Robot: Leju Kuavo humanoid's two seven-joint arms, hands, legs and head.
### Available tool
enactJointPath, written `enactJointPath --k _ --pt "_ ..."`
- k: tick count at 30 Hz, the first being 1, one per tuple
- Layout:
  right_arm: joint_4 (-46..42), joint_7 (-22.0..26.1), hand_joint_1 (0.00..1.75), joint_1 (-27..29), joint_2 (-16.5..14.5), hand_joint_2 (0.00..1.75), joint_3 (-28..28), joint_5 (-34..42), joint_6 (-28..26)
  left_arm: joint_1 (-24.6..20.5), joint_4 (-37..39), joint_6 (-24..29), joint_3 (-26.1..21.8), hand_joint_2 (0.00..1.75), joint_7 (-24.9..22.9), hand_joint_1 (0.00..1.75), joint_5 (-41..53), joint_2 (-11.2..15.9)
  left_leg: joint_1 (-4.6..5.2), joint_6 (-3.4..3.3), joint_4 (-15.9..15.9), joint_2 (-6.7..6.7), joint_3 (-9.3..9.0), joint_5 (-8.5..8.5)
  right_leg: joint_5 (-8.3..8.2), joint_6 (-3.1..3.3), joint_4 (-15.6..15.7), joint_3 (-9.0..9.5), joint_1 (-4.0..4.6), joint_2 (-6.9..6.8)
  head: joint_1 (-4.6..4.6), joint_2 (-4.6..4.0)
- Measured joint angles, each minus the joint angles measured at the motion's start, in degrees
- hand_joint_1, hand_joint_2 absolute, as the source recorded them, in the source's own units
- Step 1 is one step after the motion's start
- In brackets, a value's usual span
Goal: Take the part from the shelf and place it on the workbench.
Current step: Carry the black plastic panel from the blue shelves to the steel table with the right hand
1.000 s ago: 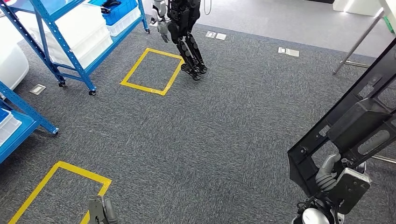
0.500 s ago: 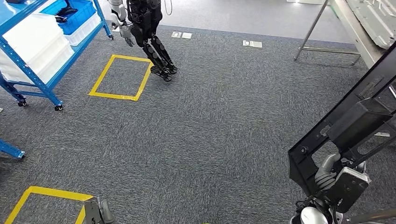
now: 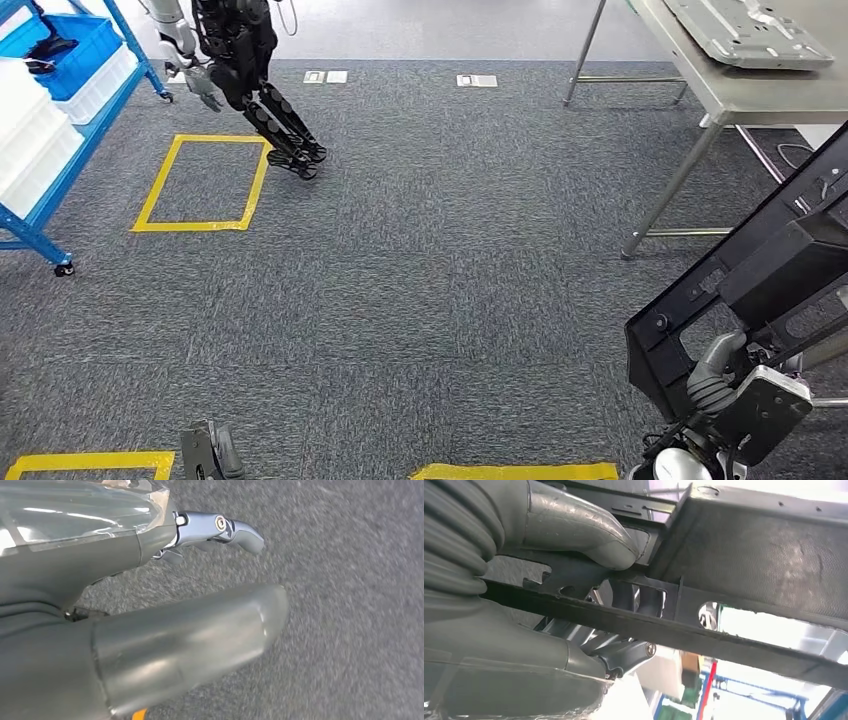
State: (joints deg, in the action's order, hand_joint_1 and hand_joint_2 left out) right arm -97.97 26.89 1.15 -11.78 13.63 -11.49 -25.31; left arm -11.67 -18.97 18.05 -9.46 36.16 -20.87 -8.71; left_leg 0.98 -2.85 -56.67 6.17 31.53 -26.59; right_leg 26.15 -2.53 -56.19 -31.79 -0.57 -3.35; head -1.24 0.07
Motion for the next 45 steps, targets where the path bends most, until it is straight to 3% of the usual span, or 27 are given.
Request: enactJointPath --k 2,4,6,7,8,9,11,12,14,15,17,19,21,23,24,25,26,28,30,32,34,36,38,39,41,43,45 --pt "-0.2 0.0 1.75 -0.1 0.1 1.75 0.4 0.1 0.0 -0.2 0.0 0.0 0.0 0.0 -0.1 0.0 0.1 0.0 -0.17 0.65 -0.1 0.26 -0.12 -0.2 -0.37 0.61 0.3 -0.14 -0.16 1.26 -0.03 0.0" --pt "-0.3 0.0 1.75 -0.2 0.2 1.75 0.7 0.0 0.0 -0.3 -0.1 0.1 0.0 0.0 -0.1 0.0 0.2 0.0 -0.52 1.39 -2.6 -2.35 0.8 -2.15 -0.76 1.23 0.6 0.0 -0.57 2.39 -0.29 0.0" --pt "-0.4 -0.1 1.75 -0.5 0.2 1.75 0.7 0.0 0.0 -0.2 -0.1 0.1 -0.1 0.0 -0.2 0.0 0.3 0.1 -0.9 1.93 -9.4 -5.46 3.89 -5.91 -0.98 1.57 0.7 0.03 -0.69 3.52 -0.7 0.0" --pt "-0.4 0.0 1.75 -0.5 0.2 1.75 0.8 0.0 0.0 -0.1 -0.1 0.0 -0.2 0.0 -0.2 0.0 0.3 0.1 -1.02 2.07 -13.2 -6.01 5.74 -7.47 -1.03 1.64 0.6 -0.07 -0.63 4.18 -0.82 0.0" --pt "-0.4 -0.1 1.75 -0.5 0.2 1.75 0.8 0.0 0.0 0.0 0.0 0.0 -0.3 0.0 -0.2 0.0 0.4 0.1 -1.13 2.15 -15.8 -6.22 7.1 -8.08 -1.07 1.69 0.5 -0.18 -0.58 4.89 -0.86 0.01" --pt "-0.4 -0.1 1.75 -0.5 0.2 1.75 0.8 0.0 0.0 0.1 0.0 0.0 -0.4 0.0 -0.2 0.0 0.4 0.1 -1.25 2.18 -16.3 -6.3 7.5 -7.5 -1.09 1.72 0.3 -0.27 -0.55 5.66 -0.86 0.01" --pt "-0.4 -0.1 1.75 -0.5 0.2 1.75 0.9 0.0 0.0 0.1 -0.1 -0.1 -0.5 0.0 -0.2 0.0 0.4 0.2 -1.65 2.21 -10.8 -7.01 5.02 -3.53 -1.09 1.72 -0.1 -0.36 -0.57 7.25 -0.89 0.01" --pt "-0.4 -0.1 1.75 -0.6 0.2 1.75 0.9 0.0 0.0 0.1 -0.1 -0.1 -0.7 0.0 -0.3 0.0 0.4 0.2 -1.95 2.29 -6.9 -8.42 3.13 -1.87 -1.09 1.61 -0.2 -0.45 -0.54 7.99 -0.87 0.0" --pt "-0.4 -0.1 1.75 -0.8 0.2 1.75 0.9 0.1 0.0 0.1 -0.1 -0.2 -0.8 0.0 -0.3 0.0 0.4 0.3 -2.23 2.29 -1.9 -10.6 0.9 -0.37 -1.19 1.09 -0.5 -0.91 -0.46 9.27 -0.81 0.0" --pt "-0.4 -0.1 1.75 -0.8 0.2 1.75 1.0 0.1 0.0 0.0 -0.1 -0.2 -0.9 0.0 -0.3 0.0 0.4 0.3 -2.12 2.15 -1.5 -11.0 0.76 -0.54 -1.36 0.69 -0.4 -1.24 -0.53 9.86 -0.76 0.01" --pt "-0.4 -0.1 1.75 -0.7 0.2 1.75 1.0 0.1 0.0 0.0 -0.1 -0.2 -0.9 0.0 -0.3 0.0 0.6 0.3 -1.85 1.35 -1.1 -9.56 0.83 -0.07 -1.76 -0.13 -0.3 -2.03 -0.92 10.79 -0.73 0.01" --pt "-0.5 -0.1 1.75 -0.7 0.2 1.75 1.2 0.3 -0.1 -0.2 -0.1 -0.2 -0.9 0.0 -0.2 0.0 0.9 0.2 -1.85 0.34 -0.5 -8.1 0.81 0.54 -0.81 -0.3 -2.3 -3.61 -0.89 8.7 -0.49 0.01" --pt "-0.5 0.0 1.75 -0.8 0.3 1.75 1.3 0.4 -0.1 -0.1 -0.1 -0.2 -1.0 0.0 -0.2 0.0 1.1 0.2 -1.67 -0.19 -0.2 -6.54 0.95 0.83 2.3 0.15 -9.0 -6.96 -0.68 5.29 -0.05 0.0" --pt "-0.5 0.0 1.75 -0.6 0.3 1.75 1.3 0.4 -0.1 0.2 -0.1 -0.2 -1.0 0.0 -0.2 0.0 1.2 0.2 -1.4 -0.3 -0.2 -4.82 1.19 0.86 5.01 0.19 -16.3 -10.33 -0.71 4.15 0.17 0.01" --pt "-0.5 0.0 1.75 -0.4 0.3 1.75 1.3 0.4 -0.1 0.2 0.0 -0.2 -1.0 0.0 -0.1 0.0 1.2 0.2 -1.32 -0.31 -0.2 -3.99 1.27 0.86 5.26 -0.09 -17.5 -10.66 -0.73 3.96 0.17 0.01" --pt "-0.6 0.0 1.75 -0.1 0.3 1.75 1.4 0.4 -0.2 0.3 0.0 -0.2 -1.0 0.0 -0.1 0.0 1.2 0.2 -1.28 -0.3 -0.2 -3.21 1.3 0.85 4.6 -0.5 -16.0 -9.64 -0.73 3.71 0.2 0.01" --pt "-0.6 0.0 1.75 0.0 0.3 1.75 1.5 0.4 -0.2 0.3 -0.1 -0.2 -1.1 0.0 0.0 0.0 1.2 0.2 -1.27 -0.25 -0.2 -2.5 1.29 0.83 3.35 -0.92 -12.4 -7.44 -0.72 3.08 0.21 0.0" --pt "-0.9 0.0 1.75 0.1 0.3 1.75 1.6 0.4 -0.3 0.3 -0.1 -0.2 -1.1 0.0 0.1 0.0 1.3 0.2 -1.02 0.06 -0.3 -1.22 1.17 0.66 0.91 -1.19 -3.8 -2.34 -0.58 0.3 0.24 0.01" --pt "-1.3 0.1 1.75 0.2 0.3 1.75 1.6 0.3 -0.3 0.3 -0.1 -0.2 -1.1 0.0 0.3 0.0 1.5 0.2 -0.74 0.64 -0.5 -0.13 0.99 0.5 -0.08 -0.62 -0.2 -0.39 -0.29 -1.12 0.14 0.01" --pt "-1.7 0.2 1.75 0.5 0.4 1.75 1.8 0.3 -0.5 0.2 -0.1 -0.1 -1.2 0.0 0.3 0.0 1.6 0.1 -0.87 1.37 -0.4 0.86 0.73 0.38 -0.43 0.18 -0.1 -0.59 -0.18 0.22 0.03 0.0" --pt "-2.1 0.3 1.75 0.7 0.4 1.75 1.9 0.2 -0.6 0.0 -0.3 0.0 -1.2 0.0 0.4 0.0 1.7 -0.1 -1.22 2.13 -1.8 -1.02 1.03 -0.94 -0.81 0.92 0.2 -0.41 -0.46 1.58 -0.15 0.0" --pt "-2.4 0.4 1.75 0.8 0.3 1.75 2.0 0.2 -0.7 0.0 -0.4 0.1 -1.2 0.0 0.6 0.0 1.7 0.0 -1.49 2.55 -7.5 -4.64 3.41 -4.52 -1.12 1.42 0.4 -0.31 -0.67 2.84 -0.56 0.01" --pt "-2.4 0.4 1.75 0.8 0.3 1.75 2.0 0.2 -0.7 0.2 -0.4 0.3 -1.3 0.0 0.7 0.0 1.7 -0.1 -1.55 2.59 -15.0 -6.07 6.96 -7.71 -1.25 1.62 0.2 -0.46 -0.54 4.3 -0.79 0.01" --pt "-2.4 0.4 1.75 0.8 0.3 1.75 2.0 0.2 -0.7 0.3 -0.4 0.4 -1.3 0.0 0.7 0.0 1.7 -0.1 -1.55 2.53 -16.7 -6.22 7.95 -7.83 -1.27 1.66 0.1 -0.53 -0.47 5.13 -0.81 0.01" --pt "-2.4 0.4 1.75 0.8 0.3 1.75 2.1 0.2 -0.8 0.4 -0.4 0.5 -1.4 0.0 0.7 0.0 1.7 0.0 -1.56 2.22 -13.4 -6.57 6.65 -4.75 -1.27 1.65 -0.1 -0.56 -0.41 6.84 -0.84 0.0" --pt "-2.4 0.4 1.75 0.7 0.3 1.75 2.1 0.1 -0.8 0.3 -0.4 0.6 -1.4 0.0 0.7 0.0 1.8 0.0 -1.64 1.8 -5.4 -8.4 2.9 -0.96 -1.3 1.54 -0.2 -0.61 -0.3 8.28 -0.86 0.0" --pt "-2.4 0.4 1.75 0.6 0.4 1.75 2.1 0.0 -0.9 0.3 -0.4 0.7 -1.4 0.0 0.7 0.0 1.9 0.0 -1.54 1.53 -1.3 -9.72 1.02 0.18 -1.48 1.17 -0.3 -0.98 -0.27 9.42 -0.86 0.0"
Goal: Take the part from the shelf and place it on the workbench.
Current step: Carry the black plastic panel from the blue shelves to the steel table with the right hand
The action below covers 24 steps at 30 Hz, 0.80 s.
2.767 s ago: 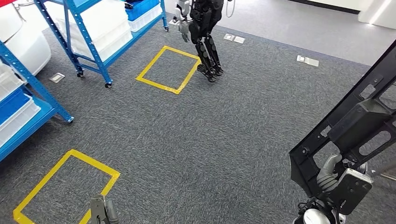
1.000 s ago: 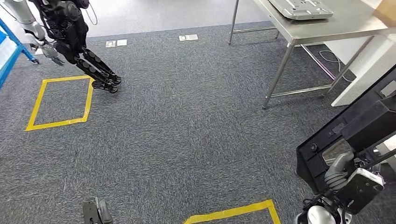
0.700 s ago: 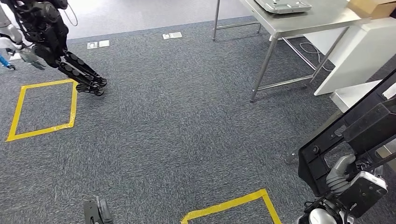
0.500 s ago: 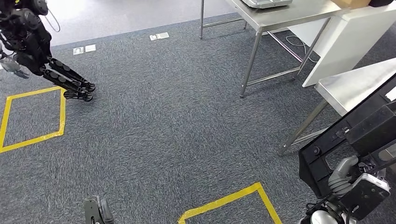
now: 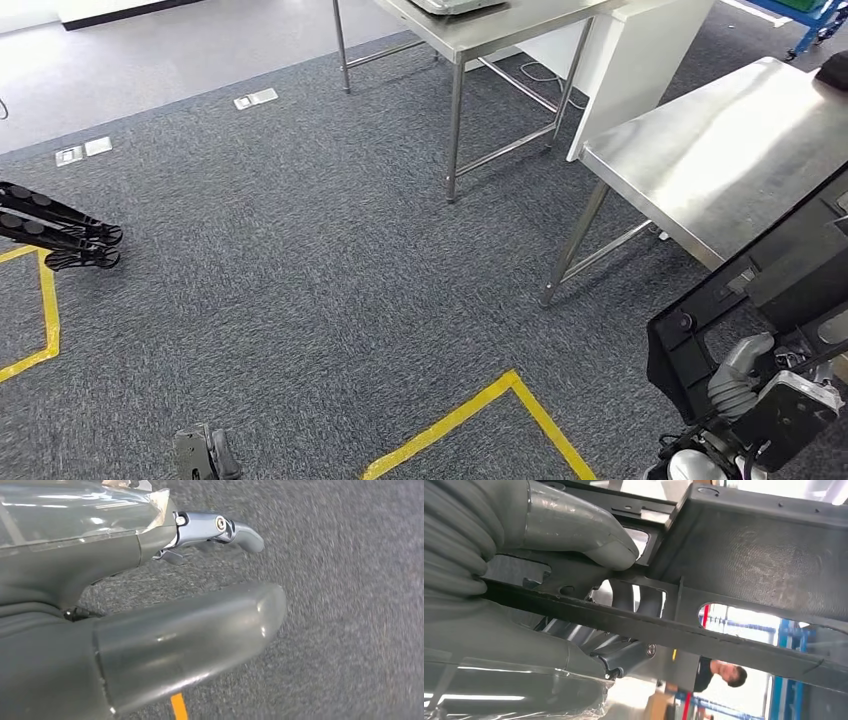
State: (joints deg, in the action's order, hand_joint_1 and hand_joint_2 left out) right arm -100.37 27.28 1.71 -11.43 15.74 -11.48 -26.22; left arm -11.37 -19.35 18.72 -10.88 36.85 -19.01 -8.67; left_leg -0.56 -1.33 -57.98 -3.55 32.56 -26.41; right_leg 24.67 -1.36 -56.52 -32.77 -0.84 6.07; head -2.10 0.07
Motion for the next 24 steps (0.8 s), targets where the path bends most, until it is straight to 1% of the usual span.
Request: enactJointPath --k 1,2,3,4,5,6,7,8,9,10,11,12,13,14,15,16,17,18,19,20,21,22,23,24 --pt "0.0 0.0 1.75 0.0 0.0 1.75 0.0 0.0 -0.1 0.0 0.0 0.0 0.0 0.0 0.0 0.0 0.1 0.0 0.15 -0.13 0.2 0.17 -0.06 -0.13 -0.16 -0.35 0.0 -0.24 -0.05 0.52 0.01 0.0" --pt "0.0 0.0 1.75 0.0 0.0 1.75 0.0 -0.1 -0.1 0.0 0.0 0.0 0.0 0.0 0.1 0.0 0.2 -0.1 0.2 -0.4 0.4 0.82 -0.03 0.07 -0.3 -0.72 0.1 -0.59 -0.19 1.0 -0.01 0.01" --pt "0.0 0.0 1.75 0.0 0.1 1.75 0.0 -0.1 -0.2 -0.1 -0.1 0.0 0.0 0.0 0.2 0.0 0.3 -0.1 0.19 -0.77 0.6 1.41 -0.05 0.31 -0.27 -0.98 0.0 -0.95 -0.28 0.61 0.0 0.01" --pt "0.0 0.0 1.75 0.0 0.1 1.75 0.0 -0.1 -0.3 -0.2 -0.1 0.0 0.0 0.0 0.2 0.0 0.3 -0.2 0.12 -1.19 0.9 2.01 -0.07 0.56 0.19 -1.09 -0.9 -1.59 -0.27 -0.54 0.13 0.01" --pt "0.0 0.0 1.75 -0.2 0.2 1.75 0.0 -0.1 -0.3 -0.2 -0.1 0.1 -0.1 0.0 0.3 0.0 0.4 -0.2 0.03 -1.55 1.2 2.67 -0.06 0.8 1.24 -1.01 -3.0 -2.76 -0.21 -2.14 0.37 0.01" --pt "0.1 -0.1 1.75 -0.3 0.3 1.75 0.0 -0.2 -0.4 -0.2 -0.2 0.1 -0.2 0.0 0.4 0.0 0.4 -0.2 0.06 -1.77 1.3 3.31 0.03 0.92 2.78 -0.81 -6.3 -4.32 -0.2 -3.87 0.61 0.01" --pt "0.1 -0.1 1.75 -0.5 0.3 1.75 -0.1 -0.2 -0.4 -0.2 -0.2 0.1 -0.2 0.0 0.4 0.0 0.4 -0.2 0.11 -1.88 1.3 3.99 0.16 0.94 4.53 -0.7 -10.4 -6.29 -0.19 -4.9 0.84 0.01" --pt "0.3 -0.1 1.75 -0.5 0.3 1.75 -0.1 -0.2 -0.4 -0.1 -0.1 0.1 -0.3 0.0 0.4 0.0 0.4 -0.1 0.15 -1.9 1.3 4.75 0.27 0.94 5.96 -0.75 -14.3 -8.1 -0.24 -5.28 0.96 0.0" --pt "0.4 -0.1 1.75 -0.5 0.4 1.75 -0.1 -0.2 -0.5 0.0 -0.1 0.1 -0.5 0.0 0.4 0.0 0.4 -0.1 0.18 -1.9 1.3 5.52 0.36 0.93 6.67 -0.99 -16.6 -9.09 -0.3 -5.41 0.99 0.01" --pt "0.6 -0.2 1.75 -0.5 0.4 1.75 -0.1 -0.2 -0.5 0.1 -0.1 0.0 -0.6 0.0 0.4 0.0 0.4 -0.1 0.19 -1.89 1.3 6.29 0.4 0.93 6.46 -1.41 -16.6 -8.85 -0.35 -5.56 1.04 0.01" --pt "0.7 -0.2 1.75 -0.5 0.4 1.75 -0.1 -0.1 -0.5 0.2 -0.1 0.0 -0.7 0.0 0.4 0.0 0.4 -0.1 0.2 -1.85 1.3 7.03 0.38 0.91 5.43 -1.92 -14.1 -7.31 -0.39 -5.93 1.07 0.01" --pt "0.7 -0.3 1.75 -0.5 0.4 1.75 -0.1 -0.2 -0.5 0.2 -0.1 0.0 -0.8 0.0 0.4 0.0 0.4 -0.1 0.22 -1.75 1.3 7.69 0.32 0.86 3.96 -2.35 -9.7 -4.77 -0.4 -6.87 1.09 0.01" --pt "0.8 -0.3 1.75 -0.6 0.4 1.75 -0.1 -0.2 -0.5 0.2 -0.2 0.0 -0.9 0.0 0.4 0.0 0.4 -0.1 0.37 -1.58 1.2 8.27 0.22 0.78 2.68 -2.48 -5.3 -2.33 -0.32 -8.41 1.13 0.01" --pt "0.8 -0.3 1.75 -0.6 0.4 1.75 -0.2 -0.2 -0.5 0.2 -0.2 0.0 -0.9 0.0 0.5 0.0 0.5 -0.1 0.54 -1.31 1.2 8.77 0.12 0.68 1.75 -2.33 -2.1 -0.48 -0.22 -9.58 1.11 0.01" --pt "0.8 -0.3 1.75 -0.7 0.4 1.75 -0.3 -0.3 -0.6 0.2 -0.2 0.0 -1.0 0.0 0.5 0.0 0.5 -0.1 0.7 -0.97 1.1 9.3 -0.01 0.59 1.27 -1.94 -0.3 0.51 -0.09 -10.33 1.08 0.0" --pt "0.9 -0.3 1.75 -0.7 0.4 1.75 -0.3 -0.4 -0.6 0.2 -0.2 -0.1 -1.0 0.0 0.5 0.0 0.5 -0.1 0.79 -0.62 1.2 9.84 -0.14 0.53 1.17 -1.47 0.1 0.56 0.06 -10.35 1.02 0.01" --pt "0.9 -0.4 1.75 -0.7 0.4 1.75 -0.4 -0.5 -0.6 0.2 -0.2 -0.1 -1.0 0.0 0.5 0.0 0.5 -0.1 0.75 -0.25 1.2 10.46 -0.29 0.48 1.01 -1.04 0.2 0.43 0.12 -9.53 0.97 0.01" --pt "0.9 -0.4 1.75 -0.7 0.4 1.75 -0.4 -0.7 -0.6 0.2 -0.2 -0.1 -1.0 0.0 0.5 0.0 0.5 -0.2 0.58 0.17 1.1 10.6 -0.38 0.31 0.85 -0.61 0.3 0.44 -0.01 -8.82 0.94 0.01" --pt "0.9 -0.4 1.75 -0.7 0.4 1.75 -0.5 -0.8 -0.6 0.2 -0.2 -0.2 -1.0 0.0 0.6 0.0 0.6 -0.2 0.4 0.55 0.6 9.79 -0.25 -0.29 0.67 -0.23 0.5 0.48 -0.17 -8.14 0.8 0.01" --pt "0.9 -0.4 1.75 -0.9 0.4 1.75 -0.5 -0.9 -0.6 0.2 -0.3 -0.2 -1.1 0.0 0.6 0.0 0.6 -0.2 0.24 0.89 -1.1 8.31 0.37 -1.55 0.46 0.14 0.6 0.63 -0.36 -7.45 0.65 0.01" --pt "1.0 -0.4 1.75 -1.0 0.4 1.75 -0.7 -1.0 -0.6 0.3 -0.3 -0.2 -1.1 0.0 0.6 0.0 0.6 -0.2 0.08 1.14 -4.1 6.43 1.59 -3.36 0.29 0.41 0.7 0.77 -0.52 -6.8 0.43 0.01" --pt "1.1 -0.5 1.75 -1.2 0.4 1.75 -0.8 -1.0 -0.6 0.4 -0.3 -0.2 -1.1 0.0 0.6 0.0 0.6 -0.2 0.03 1.25 -8.0 4.82 3.34 -5.48 0.2 0.56 0.7 0.69 -0.46 -6.09 0.22 0.0" --pt "1.2 -0.5 1.75 -1.4 0.4 1.75 -0.9 -1.0 -0.6 0.5 -0.3 -0.3 -1.2 0.0 0.5 0.0 0.6 -0.2 0.0 1.29 -12.0 3.98 5.28 -7.26 0.14 0.65 0.6 0.62 -0.38 -5.33 0.13 0.01" --pt "1.4 -0.5 1.75 -1.5 0.4 1.75 -1.0 -1.0 -0.6 0.7 -0.3 -0.3 -1.3 0.0 0.5 0.0 0.6 -0.2 -0.01 1.28 -14.9 3.64 6.77 -8.09 0.11 0.7 0.6 0.58 -0.31 -4.54 0.08 0.01"
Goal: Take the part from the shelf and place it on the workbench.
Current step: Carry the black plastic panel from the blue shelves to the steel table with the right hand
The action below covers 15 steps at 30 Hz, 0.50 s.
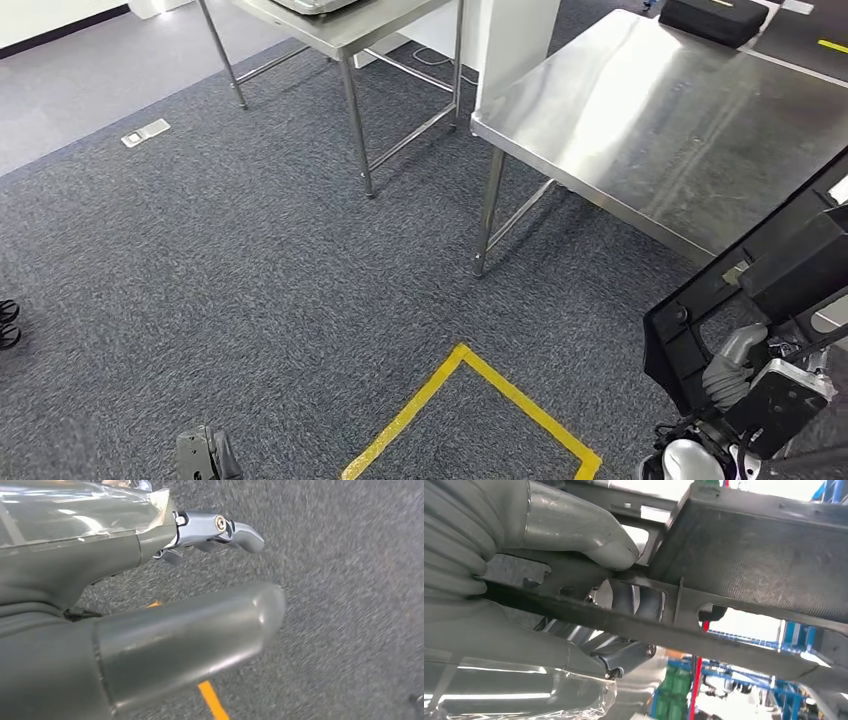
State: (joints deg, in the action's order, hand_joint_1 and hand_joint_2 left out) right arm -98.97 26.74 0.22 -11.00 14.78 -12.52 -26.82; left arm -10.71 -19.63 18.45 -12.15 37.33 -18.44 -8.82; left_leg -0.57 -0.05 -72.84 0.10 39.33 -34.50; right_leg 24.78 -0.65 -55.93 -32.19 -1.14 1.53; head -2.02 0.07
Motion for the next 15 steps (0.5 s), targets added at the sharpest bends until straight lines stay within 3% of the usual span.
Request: enactJointPath --k 1,2,5,7,9,11,13,15 --pt "0.2 0.0 1.75 -0.1 0.0 1.75 0.0 0.0 0.0 0.1 0.0 0.0 -0.1 0.0 0.0 0.0 0.0 0.0 0.0 -0.1 -0.9 -0.16 0.65 0.31 -0.01 0.02 -0.1 -0.02 0.07 0.82 -0.02 0.0" --pt "0.3 0.0 1.75 -0.1 0.0 1.75 -0.1 0.0 0.0 0.1 0.0 0.0 -0.1 0.0 -0.1 0.0 0.0 0.0 0.0 -0.28 0.6 -0.35 0.11 1.8 -0.01 0.01 -0.1 0.0 0.1 1.64 -0.03 0.0" --pt "0.7 -0.1 1.75 -0.5 0.0 1.75 -0.3 -0.1 -0.2 0.0 0.0 0.0 -0.2 0.0 -0.1 0.0 0.0 0.2 -0.11 -1.12 12.2 -3.32 -5.22 7.6 -0.01 -0.11 -0.3 -0.02 0.22 3.94 -0.05 -0.01" --pt "0.8 -0.1 1.75 -0.6 0.0 1.75 -0.5 -0.2 -0.4 0.0 0.0 0.0 -0.3 0.0 -0.1 0.0 0.0 0.2 -0.01 -1.48 15.5 -4.39 -6.74 8.45 -0.13 -0.54 -0.4 -0.41 0.26 5.12 -0.06 -0.01" --pt "0.8 -0.1 1.75 -0.6 0.1 1.75 -0.5 -0.4 -0.5 -0.1 0.0 0.1 -0.4 0.0 -0.1 0.0 0.0 0.1 0.06 -1.89 15.9 -3.02 -6.83 8.69 -0.36 -1.21 -0.3 -0.96 0.07 6.11 -0.08 -0.01" --pt "0.9 -0.2 1.75 -0.6 0.1 1.75 -0.5 -0.6 -0.5 -0.2 -0.1 0.1 -0.4 0.0 -0.1 0.0 0.1 0.0 -0.1 -2.69 16.6 -1.64 -7.03 9.16 0.52 -1.44 -2.1 -2.23 0.16 4.44 0.18 -0.01" --pt "1.0 -0.2 1.75 -0.7 0.2 1.75 -0.5 -0.7 -0.5 -0.2 -0.2 0.1 -0.5 0.0 -0.1 0.0 0.2 -0.1 -0.06 -3.18 17.0 -0.25 -7.06 9.39 3.43 -1.17 -8.4 -5.42 0.35 0.95 0.71 0.0" --pt "1.1 -0.3 1.75 -0.8 0.3 1.75 -0.6 -0.9 -0.6 -0.1 -0.2 0.1 -0.5 0.0 -0.1 0.0 0.3 -0.1 0.06 -3.23 16.9 1.33 -6.89 9.38 6.19 -1.23 -15.8 -9.04 0.21 -0.67 1.0 0.0"
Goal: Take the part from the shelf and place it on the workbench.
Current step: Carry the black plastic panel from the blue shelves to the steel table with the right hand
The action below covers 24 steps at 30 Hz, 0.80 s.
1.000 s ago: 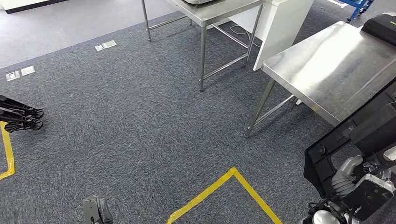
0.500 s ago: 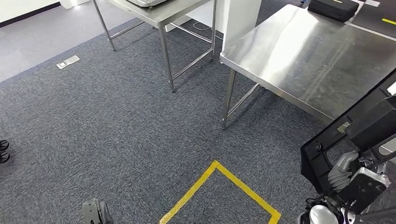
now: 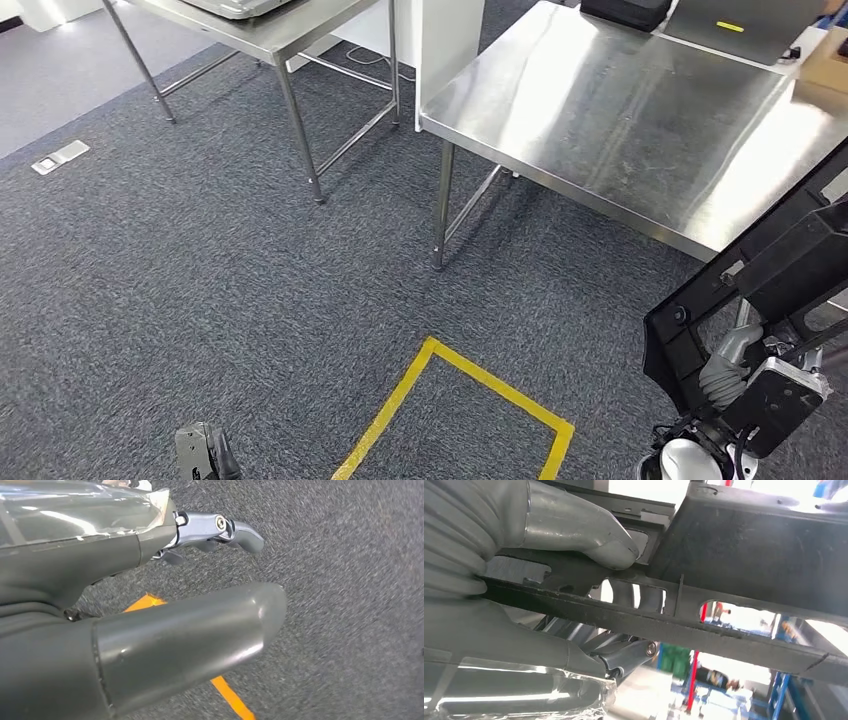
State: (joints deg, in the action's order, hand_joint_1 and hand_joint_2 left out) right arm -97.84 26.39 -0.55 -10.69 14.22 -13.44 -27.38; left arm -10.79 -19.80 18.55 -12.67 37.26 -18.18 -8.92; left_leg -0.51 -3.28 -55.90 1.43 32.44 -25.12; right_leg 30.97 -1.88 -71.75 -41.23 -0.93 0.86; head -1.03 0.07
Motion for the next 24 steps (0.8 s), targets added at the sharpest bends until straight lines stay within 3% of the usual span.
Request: enactJointPath --k 1,2,4,5,7,9,10,12,14,15,16,17,18,20,21,22,24 --pt "0.1 -0.1 1.75 0.1 0.0 1.75 0.0 -0.1 0.0 0.0 0.0 0.0 0.0 0.0 0.0 0.0 0.0 0.0 0.02 0.02 0.0 0.78 0.06 -0.03 0.32 -0.33 -1.5 -0.68 -0.11 -0.28 0.02 -0.01" --pt "0.2 -0.1 1.75 0.1 0.1 1.75 0.0 -0.1 0.0 0.0 0.0 0.0 0.0 0.0 0.0 0.0 0.0 0.0 0.02 0.08 0.0 1.51 0.07 -0.07 -0.32 -0.82 -0.4 -0.05 -0.21 -0.54 0.07 -0.01" --pt "0.3 -0.2 1.75 0.0 0.1 1.75 0.0 -0.2 -0.1 0.0 0.0 0.0 -0.1 0.0 0.0 0.0 0.1 -0.1 0.04 0.37 -0.2 2.81 -0.03 -0.25 -3.19 -1.77 7.6 4.46 -0.32 -2.44 0.2 -0.01" --pt "0.3 -0.2 1.75 0.0 0.1 1.75 0.0 -0.4 -0.2 0.0 0.0 0.0 -0.1 0.0 -0.1 0.0 0.2 -0.1 0.19 0.66 -0.3 3.39 -0.1 -0.44 -4.48 -1.85 11.7 6.78 -0.24 -3.72 0.28 -0.01" --pt "0.3 -0.4 1.75 -0.1 0.2 1.75 -0.1 -0.7 -0.4 0.0 0.0 0.0 -0.1 0.0 -0.1 0.0 0.3 -0.2 0.46 1.32 -0.5 4.46 -0.29 -0.76 -5.63 -1.17 15.5 8.91 0.02 -4.97 0.33 -0.01" --pt "0.4 -0.6 1.75 -0.1 0.2 1.75 -0.2 -1.0 -0.6 -0.1 0.0 0.0 -0.2 0.0 -0.1 0.0 0.4 -0.2 0.44 1.99 -0.5 5.52 -0.54 -0.95 -5.86 -0.18 15.5 8.68 0.16 -3.66 0.32 0.0" --pt "0.4 -0.6 1.75 -0.1 0.2 1.75 -0.2 -1.1 -0.7 -0.1 0.0 0.0 -0.3 0.0 -0.1 0.0 0.4 -0.2 0.26 2.37 -0.8 5.06 -0.57 -1.26 -5.99 0.18 15.6 8.65 0.05 -2.98 0.29 0.0" --pt "0.4 -0.7 1.75 -0.1 0.3 1.75 -0.2 -1.2 -0.7 -0.2 0.0 0.0 -0.5 0.0 -0.1 0.0 0.4 -0.3 -0.08 3.04 -4.1 2.01 0.71 -3.74 -6.27 0.84 15.7 8.75 -0.31 -1.66 -0.02 -0.01" --pt "0.4 -0.7 1.75 0.0 0.2 1.75 -0.3 -1.2 -0.8 -0.1 0.0 0.0 -0.6 0.0 -0.1 0.0 0.4 -0.3 -0.22 3.32 -11.7 -0.88 4.22 -7.86 -6.38 1.19 15.7 8.61 -0.32 -0.36 -0.41 -0.01" --pt "0.4 -0.7 1.75 0.0 0.2 1.75 -0.3 -1.2 -0.8 0.0 0.0 0.0 -0.7 0.0 -0.2 0.0 0.4 -0.3 -0.22 3.33 -15.3 -1.24 6.05 -9.28 -6.4 1.27 15.7 8.53 -0.22 0.4 -0.49 -0.01" --pt "0.4 -0.7 1.75 0.1 0.2 1.75 -0.3 -1.2 -0.8 0.0 0.0 0.0 -0.7 0.0 -0.2 0.0 0.4 -0.3 -0.21 3.25 -17.3 -1.34 7.19 -9.61 -6.44 1.32 15.6 8.48 -0.1 1.18 -0.51 -0.01" --pt "0.4 -0.7 1.75 0.2 0.2 1.75 -0.3 -1.3 -0.8 0.0 0.0 0.1 -0.7 0.0 -0.2 0.0 0.5 -0.3 -0.21 3.04 -17.1 -1.45 7.22 -8.68 -6.44 1.33 15.6 8.5 0.01 2.03 -0.51 -0.01" --pt "0.4 -0.8 1.75 0.3 0.2 1.75 -0.4 -1.4 -0.8 0.0 0.0 0.1 -0.7 0.0 -0.2 0.0 0.6 -0.3 -0.2 2.73 -14.5 -1.73 6.09 -6.75 -6.45 1.32 15.6 8.59 0.1 2.89 -0.52 -0.01" --pt "0.4 -1.0 1.75 0.4 0.2 1.75 -0.4 -1.8 -0.9 -0.1 0.0 0.1 -0.7 0.0 -0.2 0.0 0.7 -0.2 -0.23 1.82 -6.4 -4.23 2.21 -2.54 -6.47 1.25 15.5 8.71 0.25 4.42 -0.51 -0.01" --pt "0.4 -1.0 1.75 0.4 0.2 1.75 -0.4 -2.0 -0.9 -0.1 0.0 0.1 -0.7 0.0 -0.3 0.0 0.8 -0.2 -0.21 1.49 -3.3 -5.43 0.74 -1.38 -6.5 1.16 15.5 8.62 0.26 5.05 -0.48 0.0" --pt "0.4 -1.1 1.75 0.4 0.2 1.75 -0.4 -2.1 -1.0 -0.1 0.0 0.1 -0.7 0.0 -0.3 0.0 0.8 -0.2 -0.14 1.24 -1.7 -6.3 -0.02 -0.97 -6.57 0.99 15.5 8.46 0.19 5.6 -0.51 0.0" --pt "0.3 -1.2 1.75 0.5 0.2 1.75 -0.5 -2.2 -1.0 -0.2 0.0 0.1 -0.7 0.0 -0.3 0.0 0.8 -0.3 0.12 1.07 -1.1 -5.56 -0.24 -1.0 -6.85 0.33 15.6 8.01 -0.06 6.86 -0.62 0.0"
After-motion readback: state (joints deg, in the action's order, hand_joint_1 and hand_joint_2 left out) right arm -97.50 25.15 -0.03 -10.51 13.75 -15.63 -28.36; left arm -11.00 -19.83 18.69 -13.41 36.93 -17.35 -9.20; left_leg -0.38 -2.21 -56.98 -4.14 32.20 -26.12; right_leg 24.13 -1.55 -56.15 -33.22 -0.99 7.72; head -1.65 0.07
